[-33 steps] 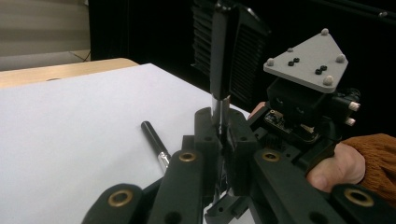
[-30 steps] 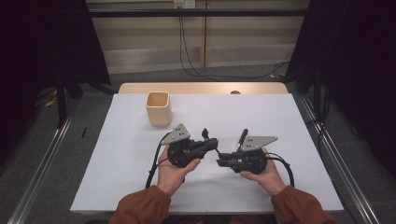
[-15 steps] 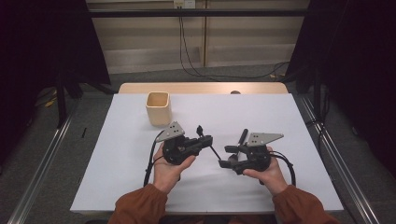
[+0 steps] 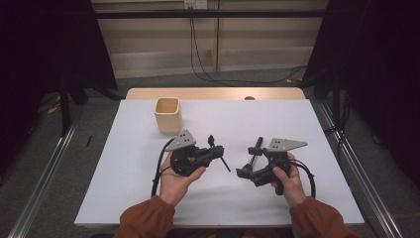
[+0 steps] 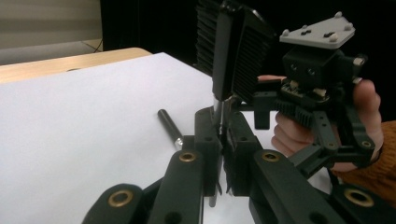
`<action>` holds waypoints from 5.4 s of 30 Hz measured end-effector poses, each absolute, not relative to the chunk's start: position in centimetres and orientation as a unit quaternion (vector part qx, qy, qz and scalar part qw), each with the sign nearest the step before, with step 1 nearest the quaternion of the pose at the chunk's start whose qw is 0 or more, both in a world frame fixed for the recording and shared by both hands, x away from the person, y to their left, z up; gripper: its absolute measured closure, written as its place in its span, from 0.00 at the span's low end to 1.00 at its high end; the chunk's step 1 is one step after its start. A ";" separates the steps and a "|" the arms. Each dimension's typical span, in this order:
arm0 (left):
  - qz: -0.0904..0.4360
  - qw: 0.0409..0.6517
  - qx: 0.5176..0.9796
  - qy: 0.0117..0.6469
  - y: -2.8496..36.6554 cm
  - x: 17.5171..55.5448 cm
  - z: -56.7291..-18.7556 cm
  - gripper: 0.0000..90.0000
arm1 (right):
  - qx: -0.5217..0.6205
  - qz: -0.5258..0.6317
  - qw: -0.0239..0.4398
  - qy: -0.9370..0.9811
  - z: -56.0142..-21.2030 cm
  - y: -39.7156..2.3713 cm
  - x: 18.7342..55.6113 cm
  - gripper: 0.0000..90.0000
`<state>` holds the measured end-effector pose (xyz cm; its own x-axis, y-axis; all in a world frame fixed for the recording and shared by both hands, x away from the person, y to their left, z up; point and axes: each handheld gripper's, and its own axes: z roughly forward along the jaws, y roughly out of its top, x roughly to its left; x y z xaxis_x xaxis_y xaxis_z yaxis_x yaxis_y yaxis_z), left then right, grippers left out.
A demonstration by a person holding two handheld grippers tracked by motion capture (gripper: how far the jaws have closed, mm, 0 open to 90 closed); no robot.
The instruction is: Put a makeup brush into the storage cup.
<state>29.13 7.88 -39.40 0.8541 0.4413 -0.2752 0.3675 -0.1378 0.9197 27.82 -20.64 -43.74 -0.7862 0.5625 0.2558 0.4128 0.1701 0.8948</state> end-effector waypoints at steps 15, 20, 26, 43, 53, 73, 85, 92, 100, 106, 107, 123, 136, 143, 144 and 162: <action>0.031 0.589 0.758 0.280 9.3 29.3 -38.6 0.95 | 0.358 0.558 0.103 0.742 -43.8 -21.3 27.5 0.02; 0.039 0.577 0.765 0.284 9.9 29.5 -38.3 0.95 | 0.365 0.561 0.121 0.733 -43.8 -22.1 27.2 0.02; 0.043 0.569 0.769 0.286 10.5 29.7 -38.1 0.95 | 0.379 0.561 0.141 0.723 -43.8 -23.1 26.7 0.00; 0.055 0.534 0.786 0.306 13.4 30.5 -37.2 0.95 | 0.405 0.553 0.206 0.698 -44.6 -25.7 24.6 0.00; 0.062 0.520 0.784 0.333 16.1 31.1 -37.1 0.95 | 0.430 0.547 0.219 0.684 -45.0 -27.4 23.1 0.00; 0.103 0.528 0.764 0.355 19.5 33.5 -34.0 0.95 | 0.416 0.544 0.229 0.692 -45.6 -27.9 22.1 0.00; 0.116 0.528 0.759 0.362 21.1 35.4 -31.7 0.95 | 0.421 0.549 0.236 0.683 -45.6 -28.0 22.0 0.00; 0.126 0.531 0.749 0.375 21.2 36.5 -31.2 0.95 | 0.419 0.552 0.229 0.684 -45.6 -28.0 22.0 0.00; 0.159 0.530 0.743 0.376 20.9 37.7 -30.1 0.95 | 0.418 0.552 0.228 0.684 -45.6 -28.0 22.0 0.00; 0.174 0.538 0.730 0.383 21.2 38.7 -30.3 0.95 | 0.416 0.553 0.229 0.684 -45.6 -28.1 21.8 0.00; 0.176 0.539 0.728 0.386 21.2 38.9 -30.4 0.95 | 0.415 0.553 0.230 0.685 -45.6 -28.1 21.9 0.00; 0.206 0.538 0.709 0.407 21.1 41.9 -31.5 0.95 | 0.412 0.554 0.230 0.686 -45.5 -28.1 21.7 0.00; 0.222 0.512 0.720 0.412 20.4 43.4 -33.0 0.95 | 0.407 0.555 0.228 0.689 -45.5 -28.1 21.7 0.00; 0.220 0.499 0.726 0.419 20.2 44.1 -34.1 0.95 | 0.406 0.554 0.226 0.690 -45.6 -28.2 21.7 0.01; 0.219 0.498 0.725 0.421 20.2 44.1 -34.2 0.95 | 0.406 0.555 0.226 0.689 -45.6 -28.2 21.7 0.01; 0.207 0.488 0.733 0.426 19.7 44.6 -36.1 0.95 | 0.410 0.555 0.223 0.688 -45.6 -28.3 21.7 0.01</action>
